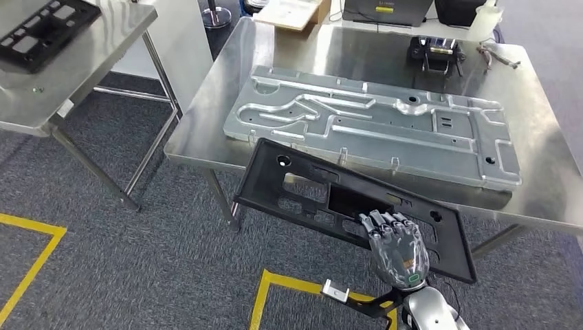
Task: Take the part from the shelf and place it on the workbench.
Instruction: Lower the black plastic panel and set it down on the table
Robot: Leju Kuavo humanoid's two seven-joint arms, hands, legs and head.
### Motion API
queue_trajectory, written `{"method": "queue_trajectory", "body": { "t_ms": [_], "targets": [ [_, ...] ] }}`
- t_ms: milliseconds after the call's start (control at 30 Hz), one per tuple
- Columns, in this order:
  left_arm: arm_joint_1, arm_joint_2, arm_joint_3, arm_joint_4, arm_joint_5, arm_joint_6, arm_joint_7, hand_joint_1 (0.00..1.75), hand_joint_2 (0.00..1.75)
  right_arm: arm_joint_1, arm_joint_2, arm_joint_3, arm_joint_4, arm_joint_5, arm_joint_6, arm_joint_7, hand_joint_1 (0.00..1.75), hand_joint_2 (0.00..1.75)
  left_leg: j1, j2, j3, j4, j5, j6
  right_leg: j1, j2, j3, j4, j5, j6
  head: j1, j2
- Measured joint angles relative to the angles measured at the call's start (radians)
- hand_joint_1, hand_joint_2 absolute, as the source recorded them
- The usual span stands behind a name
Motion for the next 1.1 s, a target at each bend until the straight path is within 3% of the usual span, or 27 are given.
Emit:
{"method": "queue_trajectory", "body": {
  "t_ms": [33,100,133,167,200,233,300,333,367,400,467,533,600,667,700,733,800,833,867,933,1000,1033,1100],
  "targets": [
    [0.000,-0.001,0.002,0.000,-0.001,0.000,0.000,0.00,0.00,0.000,0.001,-0.007,-0.009,0.000,-0.004,-0.012,1.75,1.75,0.001,0.003,-0.044,0.064,-0.008,-0.004,0.000,0.000,0.018,-0.006,-0.012,-0.004,0.000,0.000],
    [0.002,-0.002,0.004,0.000,-0.002,0.000,-0.001,0.00,0.00,0.001,0.002,-0.018,-0.023,0.000,-0.010,-0.037,1.75,1.75,0.002,0.005,-0.125,0.144,-0.087,-0.009,0.000,0.001,0.055,-0.010,-0.040,-0.007,0.000,0.000],
    [0.004,-0.002,0.006,0.000,-0.002,0.000,-0.001,0.00,0.00,0.002,0.004,-0.023,-0.030,0.000,-0.011,-0.052,1.75,1.75,0.002,0.005,-0.152,0.150,-0.134,-0.010,0.000,0.002,0.075,-0.011,-0.055,-0.007,0.000,0.000],
    [0.005,-0.002,0.007,0.000,-0.003,0.000,-0.001,0.00,0.00,0.003,0.007,-0.028,-0.038,0.000,-0.012,-0.071,1.75,1.75,0.002,0.006,-0.168,0.132,-0.161,-0.009,0.000,0.004,0.096,-0.011,-0.071,-0.007,0.000,0.000],
    [0.007,-0.002,0.009,0.000,-0.004,0.000,-0.001,0.00,0.00,0.003,0.011,-0.034,-0.047,0.000,-0.013,-0.090,1.75,1.75,0.002,0.006,-0.176,0.093,-0.154,-0.007,0.000,0.005,0.119,-0.011,-0.088,-0.005,0.000,0.000],
    [0.008,-0.002,0.010,0.000,-0.007,0.000,-0.001,0.00,0.00,0.003,0.015,-0.038,-0.056,0.000,-0.014,-0.106,1.75,1.75,0.002,0.006,-0.179,0.040,-0.104,-0.002,0.001,0.005,0.138,-0.012,-0.105,-0.003,0.000,0.000],
    [0.013,-0.002,0.014,0.000,-0.011,-0.001,-0.001,0.00,0.00,0.000,0.024,-0.045,-0.070,0.000,-0.013,-0.131,1.75,1.75,-0.002,0.007,-0.183,-0.064,0.050,0.008,0.005,0.008,0.169,-0.008,-0.139,0.005,0.000,0.000],
    [0.015,-0.002,0.017,0.000,-0.012,-0.002,-0.001,0.00,0.00,-0.001,0.027,-0.047,-0.075,0.000,-0.012,-0.138,1.75,1.75,-0.005,0.007,-0.182,-0.091,0.106,0.014,0.006,0.010,0.179,-0.010,-0.152,0.011,0.000,0.000],
    [0.015,-0.002,0.020,0.000,-0.013,-0.002,-0.002,0.00,0.00,-0.003,0.029,-0.050,-0.080,0.000,-0.011,-0.143,1.75,1.75,-0.007,0.007,-0.179,-0.105,0.130,0.020,0.007,0.012,0.188,-0.006,-0.157,0.018,0.000,0.000],
    [0.013,-0.002,0.023,0.000,-0.014,-0.002,-0.004,0.00,0.00,-0.005,0.031,-0.053,-0.085,0.000,-0.010,-0.147,1.75,1.75,-0.006,0.006,-0.168,-0.106,0.128,0.027,0.007,0.013,0.191,-0.002,-0.156,0.024,0.000,0.000],
    [0.009,-0.003,0.026,0.000,-0.015,-0.002,-0.006,0.00,0.00,-0.012,0.033,-0.062,-0.093,-0.001,-0.008,-0.150,1.75,1.75,-0.003,0.005,-0.145,-0.120,0.119,0.041,0.006,0.009,0.166,0.063,-0.132,0.034,0.000,0.000],
    [0.006,-0.005,0.029,-0.001,-0.018,-0.002,-0.007,0.00,0.00,-0.020,0.033,-0.069,-0.096,-0.001,-0.005,-0.147,1.75,1.75,0.000,0.004,-0.118,-0.131,0.104,0.050,0.002,0.005,0.089,0.182,-0.134,0.043,0.000,0.000],
    [0.006,-0.005,0.032,-0.001,-0.021,-0.002,-0.007,0.00,0.00,-0.021,0.034,-0.072,-0.097,-0.001,0.000,-0.138,1.75,1.75,0.001,0.003,-0.091,-0.135,0.081,0.052,-0.001,0.003,0.005,0.270,-0.197,0.050,0.000,0.000],
    [0.007,-0.005,0.036,-0.001,-0.022,-0.002,-0.007,0.00,0.00,-0.020,0.034,-0.074,-0.097,-0.001,0.007,-0.126,1.75,1.75,0.001,0.001,-0.058,-0.135,0.054,0.051,-0.004,0.000,-0.043,0.272,-0.255,0.055,0.000,0.000],
    [0.007,-0.005,0.037,-0.001,-0.023,-0.002,-0.007,0.00,0.00,-0.020,0.034,-0.074,-0.097,-0.001,0.009,-0.121,1.75,1.75,0.001,0.001,-0.039,-0.135,0.040,0.049,-0.005,-0.001,-0.050,0.238,-0.248,0.054,0.001,0.000],
    [0.008,-0.005,0.039,-0.001,-0.023,-0.002,-0.007,0.00,0.00,-0.020,0.034,-0.074,-0.097,-0.001,0.010,-0.117,1.75,1.75,0.001,0.000,-0.021,-0.136,0.025,0.046,-0.005,-0.001,-0.050,0.185,-0.204,0.052,0.001,0.000],
    [0.008,-0.006,0.043,-0.001,-0.024,-0.002,-0.007,0.00,0.00,-0.020,0.033,-0.075,-0.096,-0.001,0.013,-0.109,1.75,1.75,-0.001,-0.002,0.008,-0.135,-0.002,0.038,-0.001,-0.002,-0.049,0.075,-0.059,0.040,0.001,0.000],
    [0.008,-0.007,0.046,-0.001,-0.026,-0.002,-0.007,0.00,0.00,-0.020,0.033,-0.076,-0.096,-0.001,0.017,-0.101,1.75,1.75,-0.002,-0.003,0.014,-0.138,-0.013,0.032,0.002,-0.002,-0.049,0.042,-0.006,0.034,0.000,0.000],
    [0.006,-0.008,0.049,-0.001,-0.028,-0.002,-0.007,0.00,0.00,-0.020,0.033,-0.076,-0.095,-0.001,0.022,-0.089,1.75,1.75,-0.003,-0.005,0.021,-0.138,-0.017,0.026,0.005,-0.001,-0.048,0.026,0.020,0.027,0.000,0.000],
    [0.003,-0.007,0.052,-0.002,-0.032,-0.002,-0.007,0.00,0.00,-0.023,0.032,-0.076,-0.095,-0.001,0.032,-0.057,1.75,1.75,-0.003,-0.005,0.027,-0.134,-0.016,0.013,0.004,0.000,-0.031,0.016,0.013,0.014,0.000,0.000],
    [0.001,-0.007,0.055,-0.003,-0.034,-0.004,-0.011,0.00,0.00,-0.028,0.029,-0.076,-0.092,-0.001,0.044,-0.014,1.75,1.75,-0.002,-0.002,0.007,-0.076,-0.012,0.004,0.000,-0.001,-0.002,-0.001,0.005,0.001,0.000,0.000],
    [0.000,-0.007,0.057,-0.004,-0.035,-0.005,-0.013,0.00,0.00,-0.031,0.027,-0.077,-0.089,-0.001,0.050,0.008,1.75,1.75,0.000,0.001,-0.023,-0.022,-0.024,0.001,-0.001,-0.002,0.011,-0.007,-0.001,-0.004,0.000,0.000],
    [-0.001,-0.008,0.062,-0.004,-0.036,-0.007,-0.015,0.00,0.00,-0.034,0.021,-0.080,-0.080,-0.003,0.058,0.036,1.75,1.75,0.001,0.004,-0.101,0.092,-0.076,-0.006,0.000,-0.002,0.030,-0.011,-0.016,-0.010,0.000,0.000]
  ]
}}
